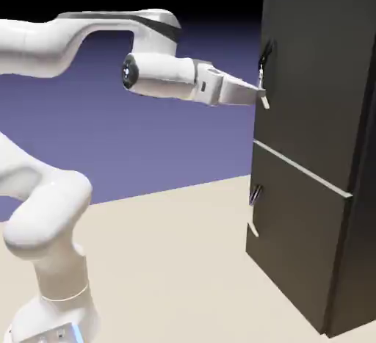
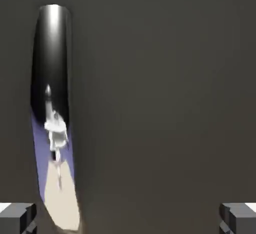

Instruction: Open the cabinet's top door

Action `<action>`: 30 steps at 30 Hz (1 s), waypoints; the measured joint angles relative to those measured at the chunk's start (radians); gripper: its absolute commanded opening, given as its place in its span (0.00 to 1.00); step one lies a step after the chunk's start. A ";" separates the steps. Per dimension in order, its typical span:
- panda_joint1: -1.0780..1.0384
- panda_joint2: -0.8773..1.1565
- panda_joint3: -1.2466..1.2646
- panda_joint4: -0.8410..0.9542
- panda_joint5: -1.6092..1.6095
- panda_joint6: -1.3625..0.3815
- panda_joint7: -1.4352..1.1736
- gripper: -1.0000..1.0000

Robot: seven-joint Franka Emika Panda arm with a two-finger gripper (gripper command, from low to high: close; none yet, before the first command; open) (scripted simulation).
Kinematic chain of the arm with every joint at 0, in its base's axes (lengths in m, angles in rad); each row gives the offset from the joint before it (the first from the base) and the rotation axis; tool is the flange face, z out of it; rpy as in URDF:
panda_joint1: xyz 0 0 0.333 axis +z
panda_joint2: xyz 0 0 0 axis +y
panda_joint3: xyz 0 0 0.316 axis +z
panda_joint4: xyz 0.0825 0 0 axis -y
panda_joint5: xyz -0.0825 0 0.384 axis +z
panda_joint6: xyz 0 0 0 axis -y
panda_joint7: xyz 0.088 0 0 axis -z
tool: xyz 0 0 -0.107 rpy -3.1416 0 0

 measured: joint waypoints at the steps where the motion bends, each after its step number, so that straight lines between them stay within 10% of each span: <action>1: -0.012 -0.006 0.012 0.007 0.043 -0.002 -0.033 0.50; 16: -0.274 0.023 0.230 0.172 0.515 -0.052 -0.395 0.50; 17: -0.304 0.040 0.250 0.194 0.525 -0.060 -0.403 0.00; 30: 0.059 -0.068 -0.135 -0.085 0.139 -0.298 -0.248 0.00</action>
